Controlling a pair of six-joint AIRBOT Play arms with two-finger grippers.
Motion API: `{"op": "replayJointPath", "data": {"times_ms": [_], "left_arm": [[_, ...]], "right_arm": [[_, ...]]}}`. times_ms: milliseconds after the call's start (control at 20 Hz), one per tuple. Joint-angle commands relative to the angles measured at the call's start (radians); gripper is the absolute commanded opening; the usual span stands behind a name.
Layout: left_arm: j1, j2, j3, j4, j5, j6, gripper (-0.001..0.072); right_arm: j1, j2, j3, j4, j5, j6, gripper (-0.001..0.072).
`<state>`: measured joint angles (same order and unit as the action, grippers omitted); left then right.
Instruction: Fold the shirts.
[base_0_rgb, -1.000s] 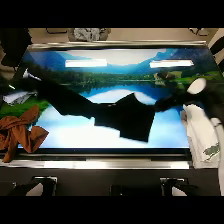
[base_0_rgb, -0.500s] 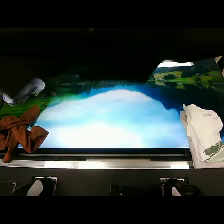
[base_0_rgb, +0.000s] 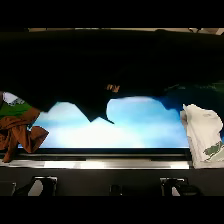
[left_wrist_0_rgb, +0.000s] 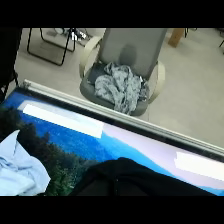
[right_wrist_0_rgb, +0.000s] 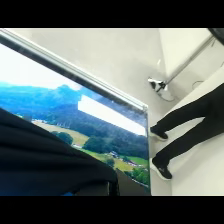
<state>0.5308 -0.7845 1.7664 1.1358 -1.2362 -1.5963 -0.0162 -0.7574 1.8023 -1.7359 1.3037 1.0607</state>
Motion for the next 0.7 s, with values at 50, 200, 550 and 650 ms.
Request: {"op": "replayJointPath", "data": {"times_ms": [50, 200, 550, 650], "left_arm": [[0.001, 0.07, 0.002, -0.002, 0.079, -0.002, 0.0031], [-0.005, 0.069, -0.013, -0.001, -0.024, 0.002, 0.0031], [-0.14, 0.047, -0.6, -0.002, -0.072, 0.056, 0.0031], [-0.197, -0.01, -0.772, -0.002, -0.032, 0.071, 0.0032]], "right_arm": [[0.001, 0.049, 0.003, -0.012, -0.004, -0.022, 0.0037], [0.001, 0.047, 0.003, -0.023, 0.007, -0.013, 0.0037], [0.001, -0.307, -0.043, -0.027, 0.172, -0.013, 0.0038], [0.001, -0.492, -0.069, -0.006, 0.095, -0.013, 0.0038]]}}
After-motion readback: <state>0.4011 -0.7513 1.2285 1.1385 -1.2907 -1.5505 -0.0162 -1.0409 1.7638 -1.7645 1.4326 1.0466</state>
